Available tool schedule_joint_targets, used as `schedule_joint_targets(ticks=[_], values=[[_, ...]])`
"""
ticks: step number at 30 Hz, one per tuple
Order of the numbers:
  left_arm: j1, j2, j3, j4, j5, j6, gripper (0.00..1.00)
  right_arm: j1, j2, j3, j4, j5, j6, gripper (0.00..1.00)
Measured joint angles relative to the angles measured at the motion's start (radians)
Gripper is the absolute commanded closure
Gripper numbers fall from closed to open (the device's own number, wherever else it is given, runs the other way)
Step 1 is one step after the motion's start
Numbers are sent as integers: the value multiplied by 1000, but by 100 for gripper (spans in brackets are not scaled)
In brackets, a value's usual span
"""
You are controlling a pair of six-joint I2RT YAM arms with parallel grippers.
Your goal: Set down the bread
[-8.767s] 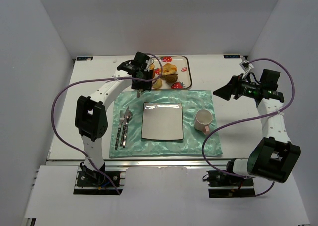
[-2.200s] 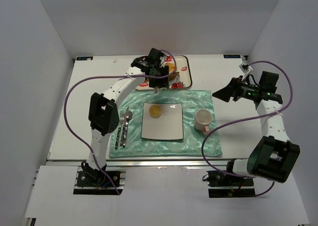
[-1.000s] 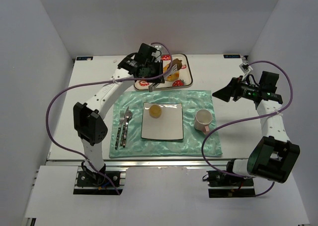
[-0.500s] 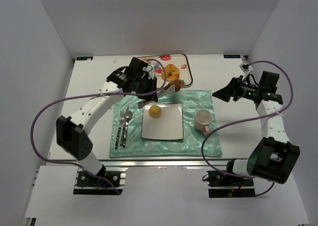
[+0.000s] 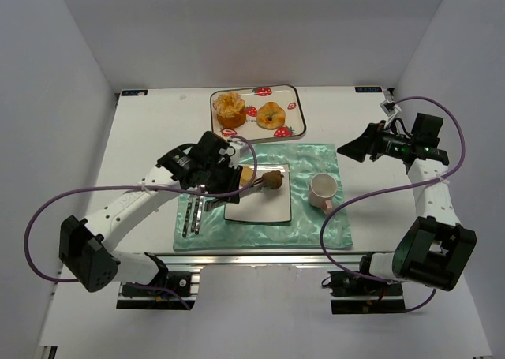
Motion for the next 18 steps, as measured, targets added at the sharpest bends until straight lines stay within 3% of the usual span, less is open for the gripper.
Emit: schedule_joint_targets(ticks=[2, 3, 6, 8, 12, 18], values=[[-6, 0, -29, 4, -14, 2, 88, 0, 2, 0, 0, 0, 1, 11], [-8, 0, -40, 6, -21, 3, 74, 0, 2, 0, -1, 0, 1, 11], [-11, 0, -60, 13, -33, 5, 51, 0, 2, 0, -5, 0, 0, 11], [-12, -1, -61, 16, -39, 10, 43, 0, 2, 0, -6, 0, 0, 11], [-13, -11, -61, 21, -51, 18, 34, 0, 2, 0, -6, 0, -2, 11], [-13, -44, -61, 20, -53, 31, 35, 0, 2, 0, -6, 0, -2, 11]])
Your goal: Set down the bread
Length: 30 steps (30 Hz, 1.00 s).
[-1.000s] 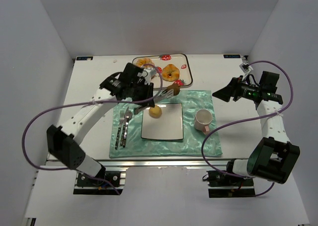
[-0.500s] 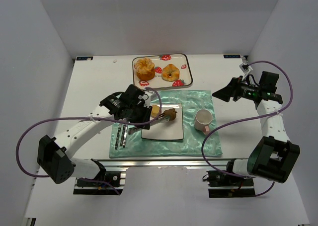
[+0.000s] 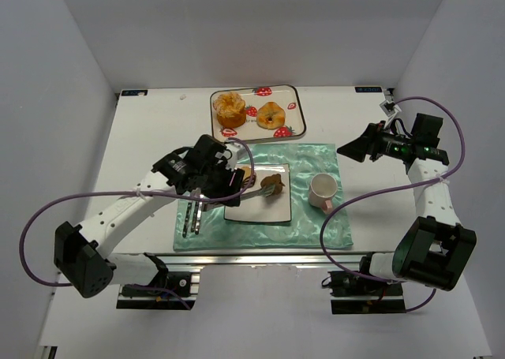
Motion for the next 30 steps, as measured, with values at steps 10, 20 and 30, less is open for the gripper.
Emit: schedule_joint_targets(ticks=[10, 20, 30], values=[[0, -75, 42, -22, -16, -8, 39, 0, 0, 0, 0, 0, 0, 11], [119, -62, 67, -6, -110, -49, 44, 0, 0, 0, 0, 0, -2, 11], [472, -59, 38, 122, -200, 3, 45, 0, 0, 0, 1, -2, -4, 11]])
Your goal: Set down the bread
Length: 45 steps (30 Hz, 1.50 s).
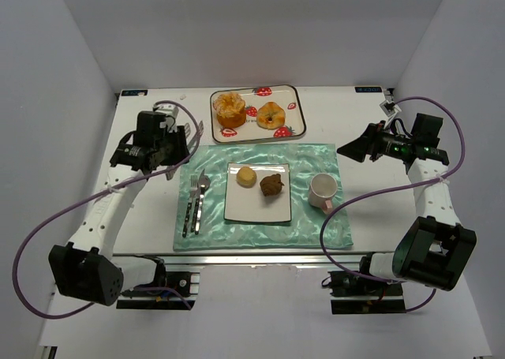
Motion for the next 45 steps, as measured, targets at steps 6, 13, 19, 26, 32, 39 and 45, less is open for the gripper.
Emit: schedule_joint_targets(ticks=[6, 13, 19, 26, 32, 39, 45], values=[[236, 6, -207, 169, -14, 2, 45, 0, 1, 0, 1, -8, 0, 11], [386, 104, -395, 352, -72, 2, 40, 0, 34, 10, -10, -26, -16, 11], [451, 187, -407, 496, -120, 29, 31, 0, 41, 26, -32, -41, -44, 11], [480, 340, -415, 562, -105, 43, 24, 0, 41, 31, -78, -42, -85, 11], [480, 346, -423, 597, -95, 58, 17, 0, 41, 31, -101, -39, -111, 11], [480, 289, -441, 565, -113, 35, 2, 0, 41, 31, -108, -40, -119, 11], [480, 84, -447, 500, -111, -24, 2, 0, 41, 38, -111, -44, -122, 11]])
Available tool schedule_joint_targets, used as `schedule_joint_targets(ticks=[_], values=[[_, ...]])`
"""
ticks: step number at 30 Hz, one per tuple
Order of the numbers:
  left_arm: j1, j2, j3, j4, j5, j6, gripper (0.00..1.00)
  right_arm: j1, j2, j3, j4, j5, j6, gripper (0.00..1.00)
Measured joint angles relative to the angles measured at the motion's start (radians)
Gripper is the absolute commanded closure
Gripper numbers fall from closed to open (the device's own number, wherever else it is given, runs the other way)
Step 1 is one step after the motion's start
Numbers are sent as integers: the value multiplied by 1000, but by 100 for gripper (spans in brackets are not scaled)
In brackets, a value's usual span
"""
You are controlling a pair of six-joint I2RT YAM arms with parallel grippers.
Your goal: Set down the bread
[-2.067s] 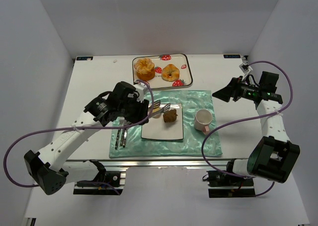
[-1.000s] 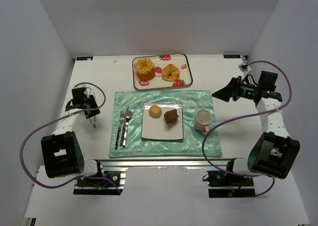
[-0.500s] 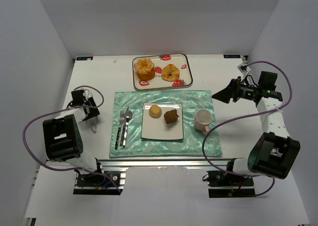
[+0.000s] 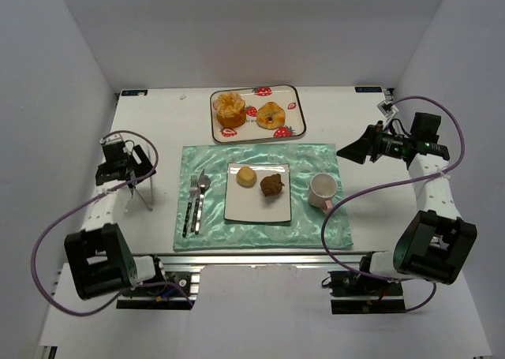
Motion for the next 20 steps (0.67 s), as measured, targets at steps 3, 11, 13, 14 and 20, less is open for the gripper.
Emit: schedule_joint_targets(ticks=[3, 11, 13, 14, 20], values=[[-2, -97, 14, -49, 45, -41, 2, 0, 0, 13, -14, 0, -7, 11], [-72, -311, 118, -217, 174, -142, 2, 0, 25, 43, -54, 0, -27, 11], [-73, -380, 143, -238, 190, -157, 2, 0, 35, 47, -60, 1, -27, 11], [-73, -402, 156, -247, 197, -164, 2, 0, 38, 47, -63, 1, -27, 11], [-73, -470, 197, -254, 255, -178, 2, 0, 40, 52, -78, 9, -27, 11]])
